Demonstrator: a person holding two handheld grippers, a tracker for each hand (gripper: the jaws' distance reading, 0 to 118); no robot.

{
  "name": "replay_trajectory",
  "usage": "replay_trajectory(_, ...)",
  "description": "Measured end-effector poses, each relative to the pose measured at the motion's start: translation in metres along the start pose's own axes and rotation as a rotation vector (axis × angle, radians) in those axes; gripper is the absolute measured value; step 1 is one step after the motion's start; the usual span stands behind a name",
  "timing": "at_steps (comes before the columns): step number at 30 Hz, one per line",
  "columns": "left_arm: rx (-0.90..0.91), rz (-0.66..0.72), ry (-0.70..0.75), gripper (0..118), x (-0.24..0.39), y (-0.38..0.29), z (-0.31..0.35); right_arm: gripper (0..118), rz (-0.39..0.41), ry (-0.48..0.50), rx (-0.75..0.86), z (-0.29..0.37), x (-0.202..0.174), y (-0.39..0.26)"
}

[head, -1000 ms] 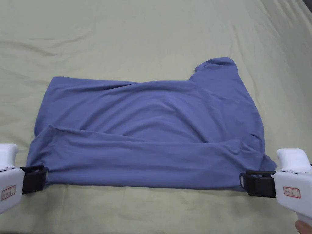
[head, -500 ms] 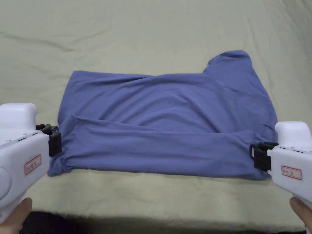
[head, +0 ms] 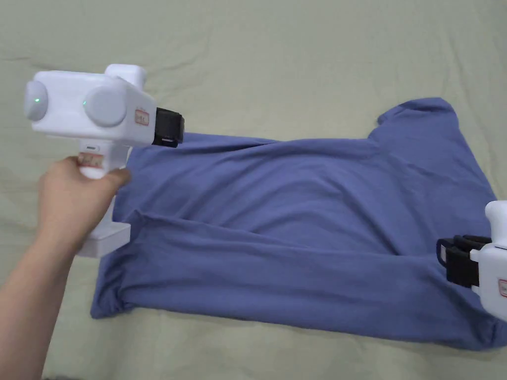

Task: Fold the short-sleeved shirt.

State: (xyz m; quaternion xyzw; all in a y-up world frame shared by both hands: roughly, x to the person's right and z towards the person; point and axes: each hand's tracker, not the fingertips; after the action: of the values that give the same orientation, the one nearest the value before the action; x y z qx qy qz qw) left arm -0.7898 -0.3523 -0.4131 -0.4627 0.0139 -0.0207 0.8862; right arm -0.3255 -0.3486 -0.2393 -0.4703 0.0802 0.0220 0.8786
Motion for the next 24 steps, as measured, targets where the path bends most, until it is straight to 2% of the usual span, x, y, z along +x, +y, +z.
replay_trajectory(5,-0.146,-0.012,0.061,93,-0.010,0.023,-0.095,2,0.026,-0.016,-0.029,-0.020,0.005,0.023)
replay_trajectory(7,-0.202,0.022,0.038,93,-0.015,0.017,-0.116,2,0.039,-0.027,-0.040,-0.028,0.006,0.030)
replay_trajectory(10,-0.187,0.042,-0.006,92,-0.017,0.004,-0.122,2,0.042,-0.032,-0.044,-0.036,0.007,0.036)
replay_trajectory(11,-0.136,0.038,-0.009,87,-0.017,0.001,-0.114,2,0.042,-0.029,-0.043,-0.038,0.007,0.038)
replay_trajectory(12,-0.136,0.038,-0.022,58,-0.018,0.001,-0.110,2,0.042,-0.023,-0.042,-0.039,0.006,0.038)
replay_trajectory(13,-0.138,0.038,-0.047,14,-0.018,0.002,-0.105,2,0.042,-0.017,-0.042,-0.041,0.005,0.039)
replay_trajectory(14,-0.134,0.034,-0.051,3,-0.019,0.003,-0.102,2,0.038,-0.012,-0.040,-0.042,0.005,0.040)
replay_trajectory(16,-0.165,0.020,-0.074,3,-0.013,0.004,-0.094,2,0.030,0.005,-0.040,-0.045,0.007,0.041)
replay_trajectory(19,-0.082,-0.044,-0.034,3,-0.009,0.008,-0.073,2,0.018,0.014,-0.032,-0.046,0.010,0.047)
replay_trajectory(20,-0.067,-0.032,-0.050,3,-0.010,0.010,-0.063,9,0.005,0.019,-0.025,-0.045,0.014,0.050)
replay_trajectory(22,-0.016,-0.007,-0.092,3,-0.008,0.012,-0.036,92,-0.094,0.051,0.039,-0.041,0.029,0.061)
replay_trajectory(23,0.005,0.002,-0.100,3,-0.009,0.012,-0.023,114,-0.145,0.084,0.064,-0.042,0.038,0.068)
replay_trajectory(24,0.027,0.009,-0.104,3,-0.010,0.012,-0.012,118,-0.196,0.116,0.103,-0.045,0.051,0.077)
